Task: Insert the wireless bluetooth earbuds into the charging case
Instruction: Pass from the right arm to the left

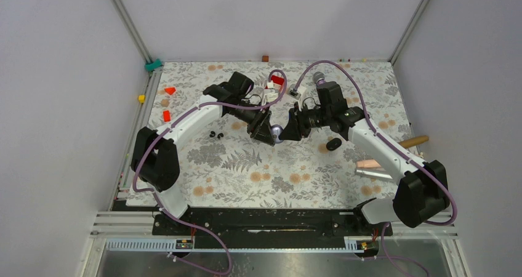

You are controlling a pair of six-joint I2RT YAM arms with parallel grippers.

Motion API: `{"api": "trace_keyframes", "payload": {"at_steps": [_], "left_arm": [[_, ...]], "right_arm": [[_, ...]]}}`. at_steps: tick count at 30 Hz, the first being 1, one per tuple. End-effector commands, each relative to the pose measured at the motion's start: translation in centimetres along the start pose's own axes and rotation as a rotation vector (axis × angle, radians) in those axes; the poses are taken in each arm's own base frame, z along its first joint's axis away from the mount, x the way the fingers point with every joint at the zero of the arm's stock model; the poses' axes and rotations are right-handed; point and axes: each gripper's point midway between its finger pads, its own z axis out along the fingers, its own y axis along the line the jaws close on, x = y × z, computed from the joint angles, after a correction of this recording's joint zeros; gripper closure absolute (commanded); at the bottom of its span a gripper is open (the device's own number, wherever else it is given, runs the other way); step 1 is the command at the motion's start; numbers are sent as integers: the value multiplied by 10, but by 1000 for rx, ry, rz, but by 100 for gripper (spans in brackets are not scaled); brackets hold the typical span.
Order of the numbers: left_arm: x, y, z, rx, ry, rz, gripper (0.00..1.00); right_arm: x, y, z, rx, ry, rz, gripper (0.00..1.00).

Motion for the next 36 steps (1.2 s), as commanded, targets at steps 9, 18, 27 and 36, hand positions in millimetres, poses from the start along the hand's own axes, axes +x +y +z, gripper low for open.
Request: {"api": "trace_keyframes", "payload": {"at_steps": [9,18,27,36], "left_arm": [[-18,-12,1,47,-35,86,64],[-14,-15,4,70,-13,86,62],[-12,-15,5,70,-6,98,100],[-9,-25,1,83,-13,128,100]], "right_arm": [[-8,15,-1,-50,-29,-80,63],[-7,16,0,-54,-24,-87,62],[-8,15,0,-47,-26,-91,56],[-12,5,-4,24,-39,-135,47]]}}
